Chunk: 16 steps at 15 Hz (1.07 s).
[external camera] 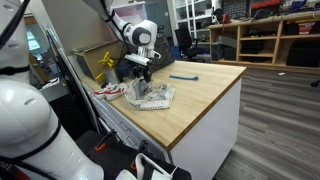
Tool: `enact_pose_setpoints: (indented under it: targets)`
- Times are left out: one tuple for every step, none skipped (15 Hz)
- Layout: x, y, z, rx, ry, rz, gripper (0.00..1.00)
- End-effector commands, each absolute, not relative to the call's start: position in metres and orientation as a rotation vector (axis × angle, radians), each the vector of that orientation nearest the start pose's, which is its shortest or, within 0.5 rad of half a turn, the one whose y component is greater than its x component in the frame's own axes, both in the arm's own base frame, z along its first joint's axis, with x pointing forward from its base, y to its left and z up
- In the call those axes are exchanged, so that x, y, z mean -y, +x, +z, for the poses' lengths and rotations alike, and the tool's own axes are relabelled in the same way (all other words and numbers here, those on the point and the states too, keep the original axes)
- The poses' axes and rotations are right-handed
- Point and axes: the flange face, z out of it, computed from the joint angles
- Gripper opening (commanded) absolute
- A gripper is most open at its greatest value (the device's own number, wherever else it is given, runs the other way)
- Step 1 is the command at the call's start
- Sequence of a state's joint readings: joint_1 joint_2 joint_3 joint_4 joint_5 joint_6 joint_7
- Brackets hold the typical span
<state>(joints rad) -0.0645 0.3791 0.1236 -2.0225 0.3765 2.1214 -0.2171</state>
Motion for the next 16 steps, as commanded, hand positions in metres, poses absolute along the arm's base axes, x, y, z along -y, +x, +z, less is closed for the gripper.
enact_pose_setpoints:
  targets:
    - [-0.037, 0.590, 0.244, 0.084, -2.702, 0.422, 0.00]
    - [-0.033, 0.593, 0.242, 0.090, -2.693, 0.439, 0.00]
    - [-0.030, 0.597, 0.239, 0.092, -2.680, 0.459, 0.00]
    - [-0.025, 0.601, 0.237, 0.098, -2.672, 0.471, 0.00]
    - [-0.020, 0.605, 0.234, 0.088, -2.666, 0.483, 0.00]
    - [-0.013, 0.609, 0.232, 0.078, -2.659, 0.493, 0.00]
    - [-0.008, 0.612, 0.229, 0.072, -2.651, 0.501, 0.00]
    - [-0.002, 0.615, 0.229, 0.064, -2.648, 0.507, 0.00]
    - [0.005, 0.618, 0.228, 0.056, -2.644, 0.512, 0.00]
    - [0.012, 0.620, 0.230, 0.044, -2.639, 0.515, 0.00]
    - [0.019, 0.622, 0.232, 0.036, -2.629, 0.522, 0.00]
    - [0.026, 0.622, 0.236, 0.036, -2.614, 0.533, 0.00]
    - [0.033, 0.622, 0.239, 0.037, -2.600, 0.554, 0.00]
    - [0.039, 0.621, 0.244, 0.039, -2.586, 0.577, 0.00]
    - [0.047, 0.621, 0.247, 0.037, -2.581, 0.597, 0.00]
    - [0.054, 0.620, 0.251, 0.040, -2.576, 0.618, 0.00]
